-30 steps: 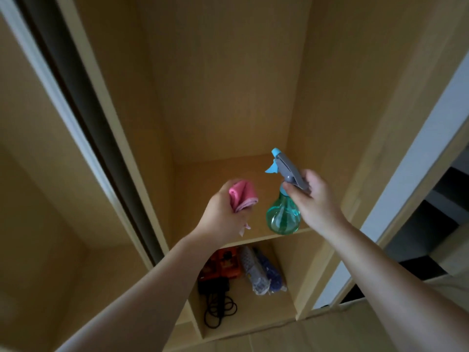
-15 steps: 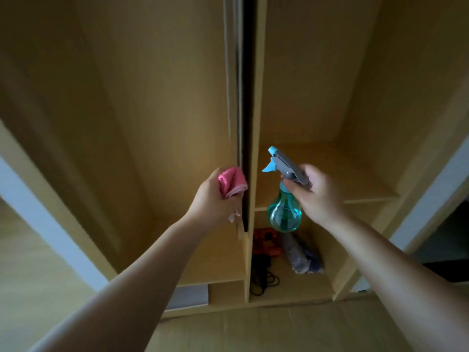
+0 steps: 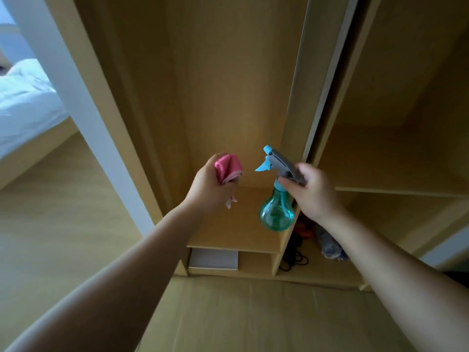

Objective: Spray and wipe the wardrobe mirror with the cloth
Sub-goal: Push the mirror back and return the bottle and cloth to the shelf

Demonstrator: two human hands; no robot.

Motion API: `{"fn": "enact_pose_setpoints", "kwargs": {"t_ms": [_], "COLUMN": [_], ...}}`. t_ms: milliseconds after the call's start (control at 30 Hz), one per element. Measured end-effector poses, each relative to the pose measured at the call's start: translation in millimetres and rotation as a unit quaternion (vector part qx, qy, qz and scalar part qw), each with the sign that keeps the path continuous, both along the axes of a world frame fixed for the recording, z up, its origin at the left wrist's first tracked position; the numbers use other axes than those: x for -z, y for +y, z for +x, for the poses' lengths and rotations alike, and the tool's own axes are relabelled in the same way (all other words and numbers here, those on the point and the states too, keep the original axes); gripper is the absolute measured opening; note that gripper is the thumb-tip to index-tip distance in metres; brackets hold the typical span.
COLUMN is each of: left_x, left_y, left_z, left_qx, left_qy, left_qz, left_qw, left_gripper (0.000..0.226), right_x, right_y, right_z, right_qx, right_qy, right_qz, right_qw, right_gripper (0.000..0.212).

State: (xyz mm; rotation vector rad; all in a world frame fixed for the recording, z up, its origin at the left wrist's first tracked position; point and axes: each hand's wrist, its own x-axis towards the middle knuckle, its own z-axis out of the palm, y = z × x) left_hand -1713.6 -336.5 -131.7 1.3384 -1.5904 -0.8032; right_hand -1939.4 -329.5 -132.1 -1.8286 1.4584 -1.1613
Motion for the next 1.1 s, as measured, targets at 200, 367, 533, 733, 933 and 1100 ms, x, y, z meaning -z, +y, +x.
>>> {"fn": "enact_pose_setpoints", "kwargs": {"t_ms": [200, 367, 533, 733, 933, 1100], "left_x": [54, 108, 178, 298, 445, 576], "left_y": [-19, -34, -63, -84, -86, -82], "left_z": [15, 20, 35, 54, 70, 74], "left_qx": [-0.046, -0.045, -0.036, -0.019, -0.013, 0.004], "left_qy": [-0.006, 0.006, -0.007, -0.020, -0.024, -0.032], "left_qz": [0.039, 0.078, 0.111, 0.118, 0.144, 0.151], "left_qw": [0.998, 0.996, 0.993, 0.993, 0.989, 0.988], "left_gripper": [0.056, 0.052, 0.052, 0.047, 0.045, 0.047], "right_x": [57, 109, 176, 297, 441, 574], "right_y": [-33, -49, -65, -71, -70, -64], "right_z": [7, 9, 18, 42, 58, 57], "right_qx": [-0.008, 0.003, 0.029, 0.071, 0.080, 0.098], "right_qy": [-0.004, -0.002, 0.013, 0.043, 0.029, 0.038], "right_qz": [0.027, 0.068, 0.093, 0.077, 0.079, 0.078], "right_qw": [1.000, 0.998, 0.995, 0.994, 0.993, 0.991], "right_gripper": [0.009, 0.007, 0.007, 0.008, 0.008, 0.015]}}
